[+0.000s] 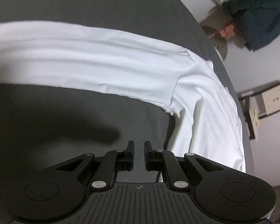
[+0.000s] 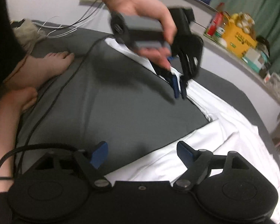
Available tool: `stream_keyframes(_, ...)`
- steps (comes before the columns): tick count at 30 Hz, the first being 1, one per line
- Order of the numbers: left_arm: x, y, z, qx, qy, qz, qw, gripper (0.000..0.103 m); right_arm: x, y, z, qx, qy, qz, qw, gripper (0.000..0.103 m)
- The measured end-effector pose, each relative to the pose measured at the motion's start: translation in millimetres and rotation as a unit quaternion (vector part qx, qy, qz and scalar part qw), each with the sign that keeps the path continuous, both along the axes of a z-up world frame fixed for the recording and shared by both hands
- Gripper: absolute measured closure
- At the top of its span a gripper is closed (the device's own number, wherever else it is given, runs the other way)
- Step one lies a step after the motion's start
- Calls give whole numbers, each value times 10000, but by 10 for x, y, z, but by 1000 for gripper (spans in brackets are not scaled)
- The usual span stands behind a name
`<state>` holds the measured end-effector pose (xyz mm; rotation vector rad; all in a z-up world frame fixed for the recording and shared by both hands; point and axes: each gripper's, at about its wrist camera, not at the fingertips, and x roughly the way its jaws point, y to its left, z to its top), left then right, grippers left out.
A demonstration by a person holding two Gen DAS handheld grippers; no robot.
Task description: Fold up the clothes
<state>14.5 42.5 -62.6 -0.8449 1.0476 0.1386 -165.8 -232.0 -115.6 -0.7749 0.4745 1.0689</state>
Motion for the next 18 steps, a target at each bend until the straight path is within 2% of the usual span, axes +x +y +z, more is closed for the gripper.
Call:
stream_keyframes(2, 14, -45, -117, -91, -28, 105, 9999, 95, -25, 33, -7, -38, -21, 29, 10000, 20)
stream_keyframes(3, 42, -83, -169, 4, 163, 53, 9999, 95, -19, 54, -19, -53, 9, 3, 10000, 20)
stream_keyframes(6, 83, -261, -235, 496, 271, -364, 9977, 95, -5, 81, -66, -61, 140, -104, 9998, 20)
stream_keyframes(9, 97, -409, -142, 1029, 196, -780, 9914, 95, 41, 30, -62, -24, 281, -212, 9994, 20)
stream_keyframes(13, 143, -500, -122, 1307, 340, -871, 9870, 95, 100, -1, -51, 37, 447, -320, 9985, 20)
stream_keyframes(18, 200, -615, -97, 1652, 520, -983, 9800, 95, 94, 2, -56, 16, 424, -347, 9985, 20)
